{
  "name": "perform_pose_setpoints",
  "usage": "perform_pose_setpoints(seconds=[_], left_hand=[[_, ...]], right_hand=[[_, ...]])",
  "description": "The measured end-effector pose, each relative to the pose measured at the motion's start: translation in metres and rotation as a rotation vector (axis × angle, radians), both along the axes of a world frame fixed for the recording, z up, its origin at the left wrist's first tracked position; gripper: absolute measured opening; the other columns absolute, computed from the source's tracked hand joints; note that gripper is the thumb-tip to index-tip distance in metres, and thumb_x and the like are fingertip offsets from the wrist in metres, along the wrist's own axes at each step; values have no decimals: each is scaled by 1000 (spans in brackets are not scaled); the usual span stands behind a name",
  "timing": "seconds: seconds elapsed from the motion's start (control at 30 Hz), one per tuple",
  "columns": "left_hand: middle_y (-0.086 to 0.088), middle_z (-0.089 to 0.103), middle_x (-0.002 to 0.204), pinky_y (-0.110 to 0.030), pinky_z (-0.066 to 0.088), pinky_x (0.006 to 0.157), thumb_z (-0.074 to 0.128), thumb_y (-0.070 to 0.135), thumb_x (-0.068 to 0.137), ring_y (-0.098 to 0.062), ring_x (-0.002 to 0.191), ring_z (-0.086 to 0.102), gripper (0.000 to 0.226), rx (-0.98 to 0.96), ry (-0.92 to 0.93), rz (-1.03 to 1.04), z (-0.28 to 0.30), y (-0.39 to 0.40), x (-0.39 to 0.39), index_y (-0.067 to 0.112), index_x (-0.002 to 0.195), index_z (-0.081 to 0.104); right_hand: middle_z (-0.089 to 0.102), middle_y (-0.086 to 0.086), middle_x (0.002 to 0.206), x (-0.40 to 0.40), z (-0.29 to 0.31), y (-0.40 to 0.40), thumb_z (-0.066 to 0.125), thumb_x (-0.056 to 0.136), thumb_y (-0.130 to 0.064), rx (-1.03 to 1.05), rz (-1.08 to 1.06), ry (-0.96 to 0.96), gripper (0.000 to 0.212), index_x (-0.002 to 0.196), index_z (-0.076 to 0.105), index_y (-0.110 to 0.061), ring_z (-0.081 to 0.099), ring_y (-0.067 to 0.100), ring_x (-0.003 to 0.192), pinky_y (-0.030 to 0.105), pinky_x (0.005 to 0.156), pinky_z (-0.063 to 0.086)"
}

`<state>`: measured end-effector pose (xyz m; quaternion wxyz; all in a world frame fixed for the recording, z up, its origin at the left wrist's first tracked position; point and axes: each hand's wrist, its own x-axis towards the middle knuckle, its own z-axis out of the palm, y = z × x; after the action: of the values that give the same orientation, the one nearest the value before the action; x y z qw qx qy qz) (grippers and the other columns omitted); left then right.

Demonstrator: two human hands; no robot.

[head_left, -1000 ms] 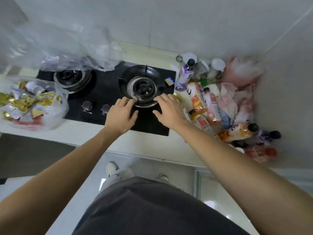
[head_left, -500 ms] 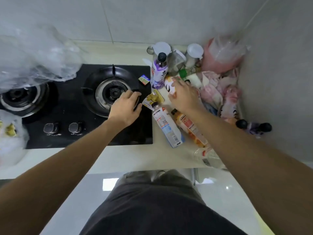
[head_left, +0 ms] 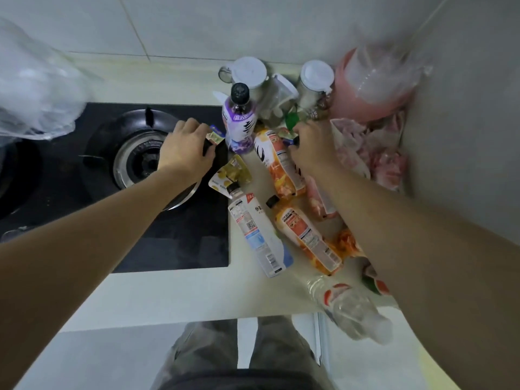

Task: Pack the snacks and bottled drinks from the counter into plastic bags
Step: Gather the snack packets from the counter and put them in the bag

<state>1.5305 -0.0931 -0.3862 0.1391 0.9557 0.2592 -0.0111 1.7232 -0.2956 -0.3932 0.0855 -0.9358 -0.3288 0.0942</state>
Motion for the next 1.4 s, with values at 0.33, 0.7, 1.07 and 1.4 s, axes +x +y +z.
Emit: perform_pose_setpoints(seconds=[0.33,0.7,1.07,1.4], left_hand=[[-21,58,114,-48,29,116,68,42,92,-41,115,52,48,106,140,-64,-26,14,48,9,126,60],[-9,48,87,-44,41,91,75,25,81,-39,92,53,30,86,-18,-57,-18,22,43,11,107,68],[-15,56,104,-46,42,85,66,26,82,-38,100,53,41,101,-83,2,19,-17,-7,14,121,64],[-11,55,108,-47,47,75,67,26,80,-35,97,51,40,2,-172,93,26,-75,-122,14,117,62]], right_hand=[[66,8,120,17,-14,18,70,88,-15,-95,84,-110,19,107,69,-15,55,31,123,42,93,43],[67,8,106,16,-21,18,61,93,-8,49,16,-119,12,91,72,-14,56,31,111,43,87,42],[65,4,102,-40,11,-18,64,89,-11,225,87,-150,22,104,79,-14,58,27,98,46,83,51],[65,5,97,-128,33,-25,72,82,-6,275,349,-113,31,112,80,-12,61,30,94,43,79,49]])
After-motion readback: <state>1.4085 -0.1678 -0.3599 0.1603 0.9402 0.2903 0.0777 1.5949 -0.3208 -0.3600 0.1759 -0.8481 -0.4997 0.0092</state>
